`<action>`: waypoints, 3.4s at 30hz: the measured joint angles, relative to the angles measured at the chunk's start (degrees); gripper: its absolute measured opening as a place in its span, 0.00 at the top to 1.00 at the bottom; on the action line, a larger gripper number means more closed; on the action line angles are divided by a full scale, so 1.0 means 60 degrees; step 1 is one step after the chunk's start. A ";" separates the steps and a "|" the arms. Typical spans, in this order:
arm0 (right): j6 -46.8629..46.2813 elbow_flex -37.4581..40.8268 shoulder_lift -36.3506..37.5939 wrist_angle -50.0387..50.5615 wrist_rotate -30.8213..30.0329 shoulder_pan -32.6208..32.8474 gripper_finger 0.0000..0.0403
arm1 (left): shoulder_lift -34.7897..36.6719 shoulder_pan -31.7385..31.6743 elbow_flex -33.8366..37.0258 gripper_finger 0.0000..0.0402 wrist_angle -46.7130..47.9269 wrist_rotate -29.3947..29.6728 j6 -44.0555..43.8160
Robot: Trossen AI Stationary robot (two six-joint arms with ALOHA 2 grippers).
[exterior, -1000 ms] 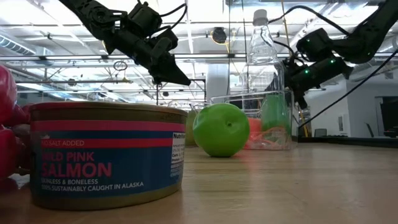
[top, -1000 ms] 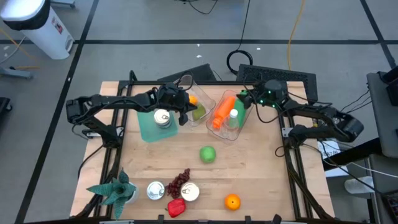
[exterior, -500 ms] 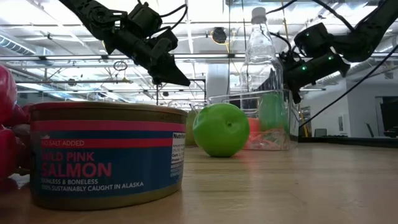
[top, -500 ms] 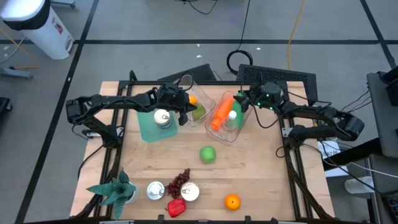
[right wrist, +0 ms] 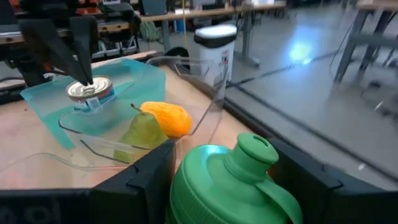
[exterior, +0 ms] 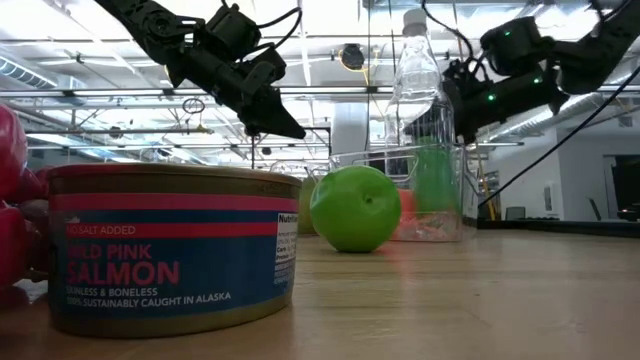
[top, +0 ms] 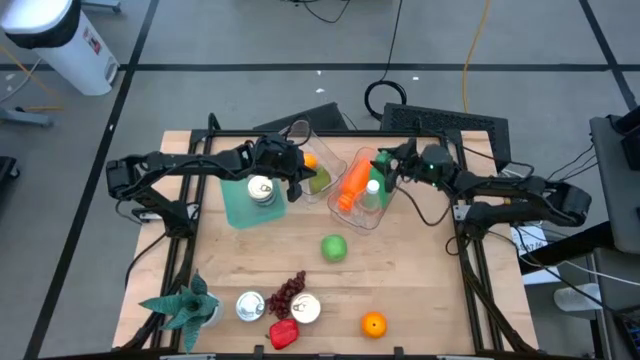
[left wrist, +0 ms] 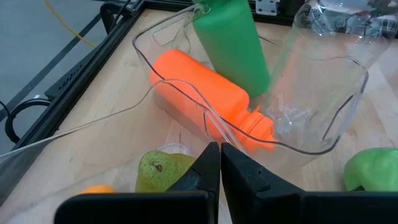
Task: Pick & Place Food Item
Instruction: Adjust the green bottle on the right transparent bin
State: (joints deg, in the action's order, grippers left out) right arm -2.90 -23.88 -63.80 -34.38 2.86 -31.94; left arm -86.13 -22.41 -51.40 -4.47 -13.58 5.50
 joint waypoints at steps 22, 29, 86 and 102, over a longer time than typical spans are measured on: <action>0.3195 0.2116 0.0730 -0.3149 -0.1513 0.1978 0.46 | 0.0000 0.0000 0.0000 0.94 -0.0007 0.0016 0.0036; 0.3898 0.2124 0.0727 -0.3091 -0.1510 0.2372 0.44 | 0.0000 0.0000 0.0000 0.94 -0.0007 0.0018 0.0036; 0.1576 -0.3766 0.2738 0.6667 0.1952 -0.0887 0.57 | -0.0004 0.0007 0.0000 0.94 0.0219 -0.0007 0.0216; 0.2376 -0.4140 0.0247 0.8119 0.8299 -0.5515 1.00 | -0.0004 0.0057 0.0000 0.94 0.0432 -0.0008 0.0295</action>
State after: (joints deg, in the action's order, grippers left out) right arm 11.35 -48.72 -62.32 14.34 52.65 -65.03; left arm -86.15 -22.07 -51.40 -1.88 -13.63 7.27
